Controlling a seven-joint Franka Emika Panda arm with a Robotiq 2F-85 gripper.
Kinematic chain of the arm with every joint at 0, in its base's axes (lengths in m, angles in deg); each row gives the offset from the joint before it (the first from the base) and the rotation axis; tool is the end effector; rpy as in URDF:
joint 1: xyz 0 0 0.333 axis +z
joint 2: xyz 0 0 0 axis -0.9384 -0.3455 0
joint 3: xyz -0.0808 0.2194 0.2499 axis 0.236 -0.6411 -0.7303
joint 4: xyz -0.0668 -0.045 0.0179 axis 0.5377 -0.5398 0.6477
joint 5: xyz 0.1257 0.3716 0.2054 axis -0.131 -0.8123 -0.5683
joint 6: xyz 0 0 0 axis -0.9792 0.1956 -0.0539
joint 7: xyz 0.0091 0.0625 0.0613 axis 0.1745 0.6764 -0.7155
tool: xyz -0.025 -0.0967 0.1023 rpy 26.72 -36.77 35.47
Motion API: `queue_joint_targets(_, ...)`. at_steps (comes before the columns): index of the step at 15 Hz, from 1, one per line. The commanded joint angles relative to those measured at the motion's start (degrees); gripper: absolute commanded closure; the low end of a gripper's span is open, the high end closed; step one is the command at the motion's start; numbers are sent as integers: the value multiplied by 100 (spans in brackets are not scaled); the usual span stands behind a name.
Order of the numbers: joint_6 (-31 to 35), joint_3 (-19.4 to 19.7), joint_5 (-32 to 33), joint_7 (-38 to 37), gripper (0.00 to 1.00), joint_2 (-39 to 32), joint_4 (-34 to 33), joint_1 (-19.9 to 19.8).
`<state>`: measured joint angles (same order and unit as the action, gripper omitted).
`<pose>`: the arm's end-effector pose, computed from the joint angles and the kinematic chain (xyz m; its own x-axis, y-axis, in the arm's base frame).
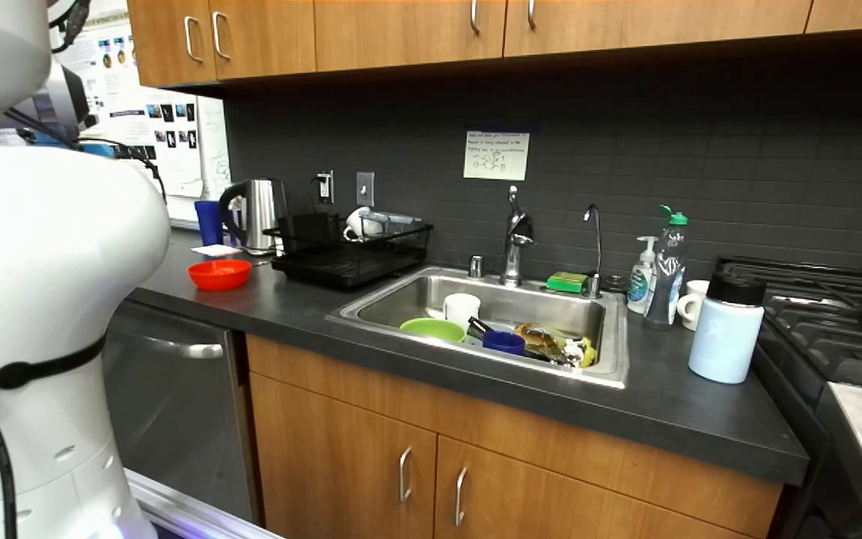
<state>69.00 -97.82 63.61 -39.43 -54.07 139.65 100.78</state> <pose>0.3774 0.5729 0.3866 0.3827 0.8200 0.4256 0.8781 -0.4661 0.1084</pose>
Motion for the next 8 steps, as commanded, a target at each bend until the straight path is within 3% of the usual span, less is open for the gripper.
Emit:
queue_joint_targets(1, -363, 168, 337, 19, 0, -461, -727, 178)
queue_joint_targets(8, -991, 732, 1028, -382, 0, -1211, -1987, 745)
